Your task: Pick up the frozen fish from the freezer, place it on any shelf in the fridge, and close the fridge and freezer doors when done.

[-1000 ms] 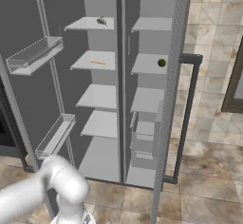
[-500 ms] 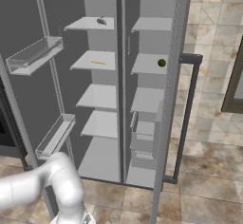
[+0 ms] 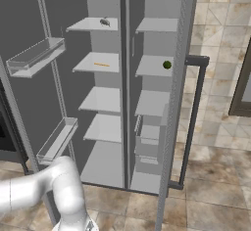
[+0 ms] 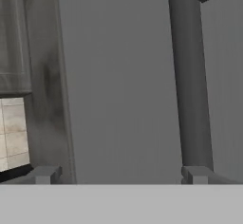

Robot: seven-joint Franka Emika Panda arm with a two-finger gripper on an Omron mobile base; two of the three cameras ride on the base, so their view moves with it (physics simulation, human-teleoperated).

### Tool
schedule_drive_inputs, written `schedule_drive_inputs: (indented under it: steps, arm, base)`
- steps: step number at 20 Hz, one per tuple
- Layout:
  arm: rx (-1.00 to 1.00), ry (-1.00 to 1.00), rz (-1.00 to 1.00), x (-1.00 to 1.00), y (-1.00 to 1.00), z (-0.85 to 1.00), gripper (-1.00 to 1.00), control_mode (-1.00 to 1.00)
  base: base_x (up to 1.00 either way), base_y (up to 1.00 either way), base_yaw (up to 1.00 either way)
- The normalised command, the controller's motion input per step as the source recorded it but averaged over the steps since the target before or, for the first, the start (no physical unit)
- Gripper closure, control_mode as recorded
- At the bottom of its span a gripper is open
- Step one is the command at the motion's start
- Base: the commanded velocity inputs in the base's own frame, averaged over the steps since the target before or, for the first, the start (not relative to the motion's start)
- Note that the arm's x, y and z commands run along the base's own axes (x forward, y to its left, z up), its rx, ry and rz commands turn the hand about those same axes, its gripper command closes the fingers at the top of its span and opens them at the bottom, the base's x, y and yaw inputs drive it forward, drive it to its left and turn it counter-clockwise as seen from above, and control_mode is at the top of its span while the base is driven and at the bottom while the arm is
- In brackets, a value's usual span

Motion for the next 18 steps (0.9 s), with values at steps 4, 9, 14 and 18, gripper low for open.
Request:
schedule_drive_inputs:
  steps: [4, 9, 14, 18]
  arm:
    - [0.00, 0.00, 0.03, 0.02, -0.28, 0.00, -1.00, -1.00]
    - [0.00, 0.00, 0.00, 0.00, -0.50, 0.00, -1.00, -1.00]
    - [0.00, 0.00, 0.00, 0.07, -0.64, 0.00, -1.00, -1.00]
    - [0.00, 0.00, 0.00, 0.22, -0.69, 0.00, -1.00, -1.00]
  base:
    - [0.00, 0.00, 0.00]
    - [0.00, 0.00, 0.00]
    - [0.00, 0.00, 0.00]
    - [0.00, 0.00, 0.00]
